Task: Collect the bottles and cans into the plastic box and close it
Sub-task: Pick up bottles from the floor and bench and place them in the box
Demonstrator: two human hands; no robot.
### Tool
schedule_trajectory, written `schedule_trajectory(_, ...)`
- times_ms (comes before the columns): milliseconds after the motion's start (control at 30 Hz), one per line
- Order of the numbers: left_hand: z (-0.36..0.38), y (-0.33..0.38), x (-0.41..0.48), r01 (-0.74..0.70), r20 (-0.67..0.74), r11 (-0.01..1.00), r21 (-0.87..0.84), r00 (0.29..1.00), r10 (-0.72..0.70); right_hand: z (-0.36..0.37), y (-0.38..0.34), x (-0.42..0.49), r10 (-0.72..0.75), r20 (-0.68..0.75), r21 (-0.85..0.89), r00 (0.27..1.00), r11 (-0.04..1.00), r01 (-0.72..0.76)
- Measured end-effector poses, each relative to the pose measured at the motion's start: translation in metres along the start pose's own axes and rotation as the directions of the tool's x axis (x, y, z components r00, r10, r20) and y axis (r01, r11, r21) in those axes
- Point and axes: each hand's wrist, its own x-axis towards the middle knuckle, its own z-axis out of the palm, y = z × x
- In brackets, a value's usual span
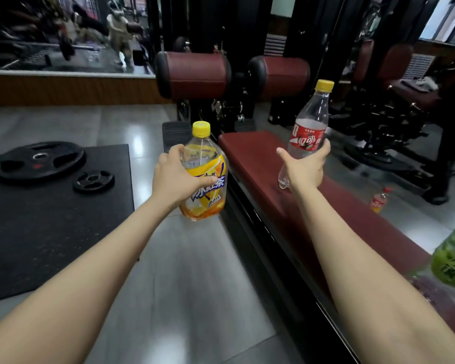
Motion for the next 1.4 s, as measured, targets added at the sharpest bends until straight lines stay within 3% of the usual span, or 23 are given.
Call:
schedule_trajectory(133, -0.013, 0.001, -0.009, -0.009, -0.012, 1.0, 0.023, 1.0, 0.009, 0.007, 0.005, 0.005, -0.014, -0.031, -0.043, 0.999, 0.999, 0.013)
schedule_trajectory(267, -0.032, -0.005, -0.027, 0.03, -0.053, 0.999, 0.009, 0.998, -0.03, 0.006, -0.005, -0.028, -0.119, -0.015, -0.009, 0.993, 0.993, 0.118)
schedule_trajectory(400, -0.067, -0.019, -0.062, 0.106, -0.135, 0.993, -0.046, 0.985, -0.111, 0.016, -0.02, -0.099, -0.231, 0.166, 0.064, 0.959, 0.973, 0.223)
schedule_trajectory(500, -0.105, -0.037, -0.107, 0.178, -0.224, 0.978, -0.11, 0.954, -0.199, 0.032, -0.024, -0.167, -0.284, 0.365, 0.113, 0.886, 0.959, 0.261)
schedule_trajectory(600, -0.146, -0.057, -0.171, 0.264, -0.33, 0.955, -0.135, 0.897, -0.294, 0.048, -0.019, -0.241, -0.301, 0.564, 0.189, 0.769, 0.953, 0.235)
schedule_trajectory(733, -0.205, -0.093, -0.273, 0.378, -0.464, 0.9, -0.217, 0.771, -0.435, 0.054, -0.002, -0.353, -0.302, 0.799, 0.218, 0.52, 0.951, 0.218)
schedule_trajectory(833, -0.244, -0.123, -0.347, 0.441, -0.498, 0.838, -0.322, 0.673, -0.546, 0.042, 0.02, -0.43, -0.27, 0.899, 0.216, 0.345, 0.958, 0.189)
schedule_trajectory(967, -0.292, -0.168, -0.44, 0.545, -0.558, 0.723, -0.425, 0.472, -0.683, 0.034, 0.03, -0.518, -0.231, 0.958, 0.193, 0.171, 0.958, 0.212)
schedule_trajectory(1200, -0.396, -0.239, -0.604, 0.687, -0.646, 0.574, -0.446, 0.198, -0.737, 0.021, 0.02, -0.696, -0.27, 0.957, 0.289, -0.107, 0.924, 0.25)
schedule_trajectory(1400, -0.429, -0.278, -0.691, 0.797, -0.51, 0.399, -0.452, 0.136, -0.849, 0.003, 0.034, -0.804, -0.277, 0.916, 0.389, -0.288, 0.787, 0.48)
